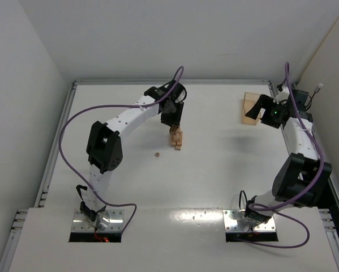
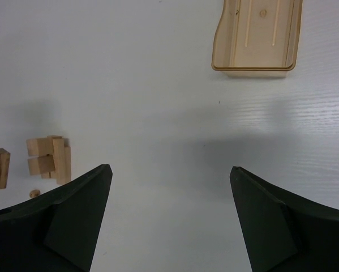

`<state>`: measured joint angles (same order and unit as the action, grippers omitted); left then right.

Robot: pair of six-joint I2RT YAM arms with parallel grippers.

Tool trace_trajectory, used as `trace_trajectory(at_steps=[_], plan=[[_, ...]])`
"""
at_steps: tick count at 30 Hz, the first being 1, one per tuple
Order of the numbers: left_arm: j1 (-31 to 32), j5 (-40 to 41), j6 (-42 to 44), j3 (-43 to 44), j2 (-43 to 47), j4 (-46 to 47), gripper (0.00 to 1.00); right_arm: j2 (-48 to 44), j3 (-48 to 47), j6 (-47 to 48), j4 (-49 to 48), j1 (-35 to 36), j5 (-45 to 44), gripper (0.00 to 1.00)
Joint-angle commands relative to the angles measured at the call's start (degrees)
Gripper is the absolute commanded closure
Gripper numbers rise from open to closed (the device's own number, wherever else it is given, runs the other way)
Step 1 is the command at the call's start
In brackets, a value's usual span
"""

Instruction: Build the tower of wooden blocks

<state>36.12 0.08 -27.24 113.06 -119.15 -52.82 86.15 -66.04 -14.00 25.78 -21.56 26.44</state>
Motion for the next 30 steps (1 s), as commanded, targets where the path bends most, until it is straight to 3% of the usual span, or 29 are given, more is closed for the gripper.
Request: trace_trajectory(at_steps=[1, 4, 30], plan=[[-0.4, 1.2, -3.3, 1.0, -0.1, -0.1, 0.96, -2.1, 1.0, -1.6, -1.9, 0.2, 0.5, 0.17], [-0.4, 1.2, -4.0, 2.4, -1.3, 0.4, 1.00, -2.1, 1.0, -1.6, -2.4, 0.2, 0.5, 0.17], [0.6, 7.3, -7.9, 4.7, -5.4, 2.1, 1.00, -1.1, 2.6, -1.1, -2.9, 0.2, 1.5, 0.17]])
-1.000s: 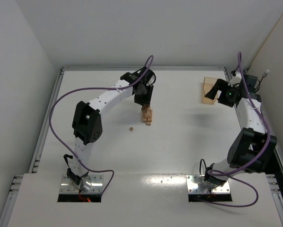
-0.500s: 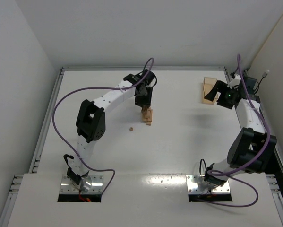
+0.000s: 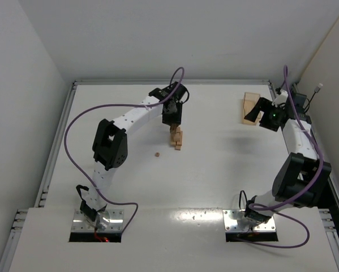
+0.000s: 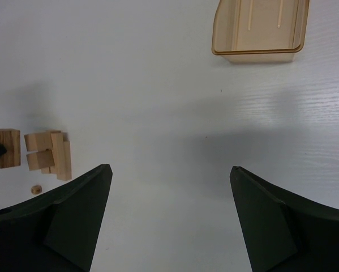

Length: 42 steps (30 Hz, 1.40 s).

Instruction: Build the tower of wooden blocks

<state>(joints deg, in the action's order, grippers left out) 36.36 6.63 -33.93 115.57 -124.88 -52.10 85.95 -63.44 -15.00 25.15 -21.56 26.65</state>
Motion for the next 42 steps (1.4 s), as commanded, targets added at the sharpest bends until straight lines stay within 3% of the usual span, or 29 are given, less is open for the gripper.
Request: trace_trajectory(at_steps=[1, 42], plan=[[0.4, 0.7, -1.2, 2.2, 0.3, 1.4, 1.00, -0.9, 0.0, -0.1, -2.3, 0.2, 1.3, 0.17], [2.2, -0.3, -1.8, -1.1, 0.3, 3.0, 1.00, 0.7, -0.5, 0.4, -2.8, 0.2, 1.8, 0.17]])
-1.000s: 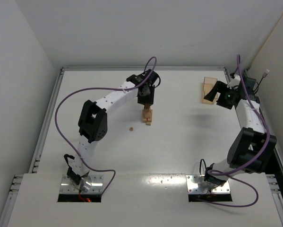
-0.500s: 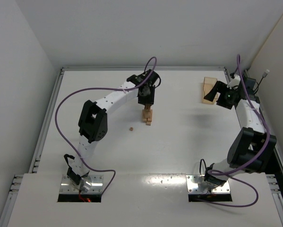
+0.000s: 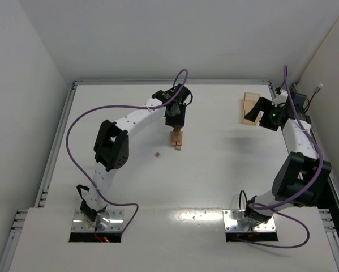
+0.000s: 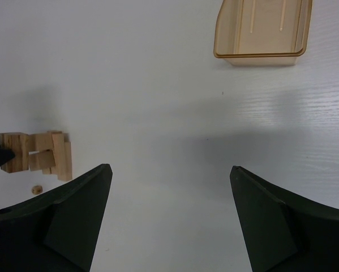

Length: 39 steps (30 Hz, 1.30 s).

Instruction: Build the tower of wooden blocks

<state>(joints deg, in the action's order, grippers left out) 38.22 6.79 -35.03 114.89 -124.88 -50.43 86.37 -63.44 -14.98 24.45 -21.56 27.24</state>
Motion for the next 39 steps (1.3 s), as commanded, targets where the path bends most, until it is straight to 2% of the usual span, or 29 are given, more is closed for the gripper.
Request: trace_trajectory(at_steps=[1, 7, 10, 15, 18, 19, 24, 29, 39], plan=[[0.4, -0.5, -0.7, -0.5, 0.3, 1.3, 1.00, 0.8, -0.5, 0.4, -2.1, 0.2, 1.2, 0.17], [0.4, -1.0, -0.7, -1.0, -0.2, 1.3, 1.00, 0.8, -1.1, 0.4, -2.1, 0.2, 1.2, 0.17], [0.4, -1.7, -0.7, -1.0, -0.2, 1.3, 0.92, 0.8, -1.1, 0.4, -2.1, 0.2, 1.2, 0.17], [0.4, -2.2, -0.7, -1.6, -0.2, 1.3, 0.91, 0.8, -1.1, 0.4, -2.1, 0.2, 1.2, 0.17], [0.4, -2.2, -0.7, -1.6, -0.2, 1.3, 0.83, 0.8, -1.1, 0.4, -2.1, 0.2, 1.2, 0.17], [0.4, -2.2, -0.7, -1.6, -0.2, 1.3, 0.77, 0.8, -1.1, 0.4, -2.1, 0.2, 1.8, 0.17], [-0.2, -2.7, -0.1, -2.1, -0.7, 1.8, 0.70, 1.3, -1.1, 0.4, -2.1, 0.2, 1.8, 0.17], [-0.2, -2.7, -0.1, -2.1, -0.7, 1.8, 0.52, 1.3, -1.1, 0.4, -2.1, 0.2, 1.8, 0.17], [-0.2, -3.4, 1.2, -2.1, 2.1, 3.1, 0.48, 1.3, -0.5, 0.4, -2.7, 0.2, 2.3, 0.16]])
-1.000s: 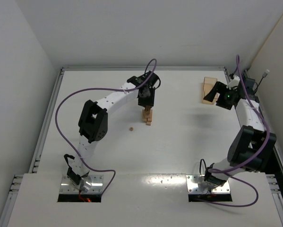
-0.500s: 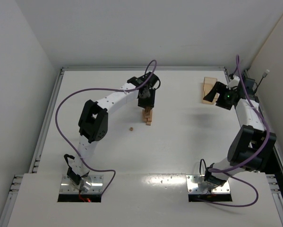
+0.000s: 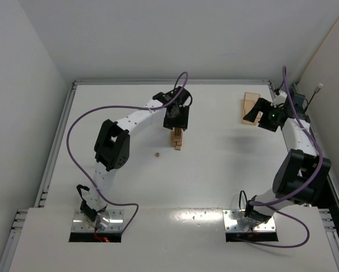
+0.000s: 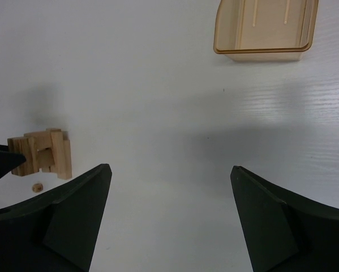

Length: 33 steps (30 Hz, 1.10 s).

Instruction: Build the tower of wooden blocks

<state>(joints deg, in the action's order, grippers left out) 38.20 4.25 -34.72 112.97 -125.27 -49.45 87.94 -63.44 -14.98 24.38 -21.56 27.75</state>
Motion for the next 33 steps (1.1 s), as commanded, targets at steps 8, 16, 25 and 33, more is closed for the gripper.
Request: trace_trajectory(at_steps=[8, 16, 25, 33], plan=[[1.5, 0.0, 5.4, -8.1, 17.1, 9.2, 0.46, -0.2, -0.5, 1.4, -3.1, 0.2, 3.5, 0.16], [-5.7, -1.7, 12.4, -24.5, 31.9, 11.6, 0.59, -1.3, -1.1, 5.3, -1.5, 1.4, 6.3, 0.16], [-11.5, -23.1, 35.1, -43.3, 33.8, 9.0, 0.63, -1.8, -3.4, 7.8, -0.5, 2.6, 7.9, 0.16], [-12.0, -30.7, 52.6, -46.1, 29.6, 9.5, 0.49, -2.3, -2.7, 8.3, -0.5, 2.6, 8.5, 0.16]])
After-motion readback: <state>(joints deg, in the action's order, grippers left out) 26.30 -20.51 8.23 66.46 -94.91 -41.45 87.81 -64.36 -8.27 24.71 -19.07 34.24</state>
